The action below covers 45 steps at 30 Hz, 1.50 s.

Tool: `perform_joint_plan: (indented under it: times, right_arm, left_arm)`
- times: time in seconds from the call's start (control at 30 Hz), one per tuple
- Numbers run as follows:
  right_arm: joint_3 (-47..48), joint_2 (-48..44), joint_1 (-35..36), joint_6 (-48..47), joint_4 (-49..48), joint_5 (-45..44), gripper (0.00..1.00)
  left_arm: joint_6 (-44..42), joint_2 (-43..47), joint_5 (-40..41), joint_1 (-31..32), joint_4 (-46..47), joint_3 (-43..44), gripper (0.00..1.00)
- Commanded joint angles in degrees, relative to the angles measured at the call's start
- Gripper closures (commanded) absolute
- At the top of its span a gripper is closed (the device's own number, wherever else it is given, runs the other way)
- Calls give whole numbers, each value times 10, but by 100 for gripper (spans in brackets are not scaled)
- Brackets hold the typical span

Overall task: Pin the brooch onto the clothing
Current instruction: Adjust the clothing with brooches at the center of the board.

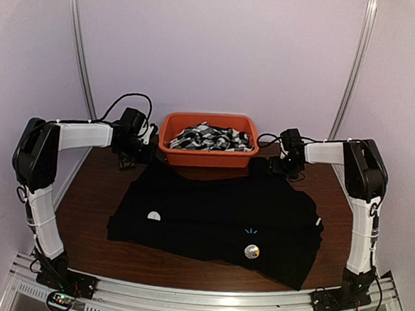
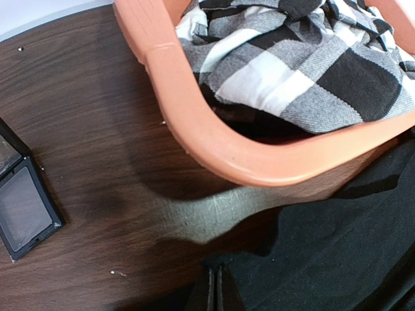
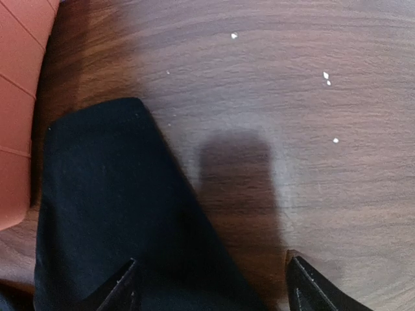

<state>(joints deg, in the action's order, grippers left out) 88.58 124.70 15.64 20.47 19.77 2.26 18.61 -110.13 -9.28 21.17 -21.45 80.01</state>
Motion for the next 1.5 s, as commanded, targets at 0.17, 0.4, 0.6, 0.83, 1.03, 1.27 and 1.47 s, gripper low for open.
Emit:
perform_joint_plan:
  times: [0.17,0.4,0.6,0.83,1.03,1.27,1.47]
  right_arm:
    - [46,45,12,15,24,5,26]
    - [50,66,16,15,25,27,65]
    - [44,71,15,30,30,25,100]
    - [-4,-5,9,34,-5,-39,100]
    - [-54,-119,4,28,-30,-77,100]
    - [-97,-218,4,27,-44,-86,100]
    - [-124,-272,4,21,-50,-93,100]
  left_arm:
    - [5,17,-7,3,14,-6,100]
    - [6,14,-7,2,15,-5,100]
    - [6,14,-8,1,15,-3,100]
    - [2,30,-25,1,25,-1,100]
    - [1,80,-31,2,29,-12,100]
    - [-2,121,-35,3,30,-32,100]
    - [-11,137,-42,3,30,-32,100]
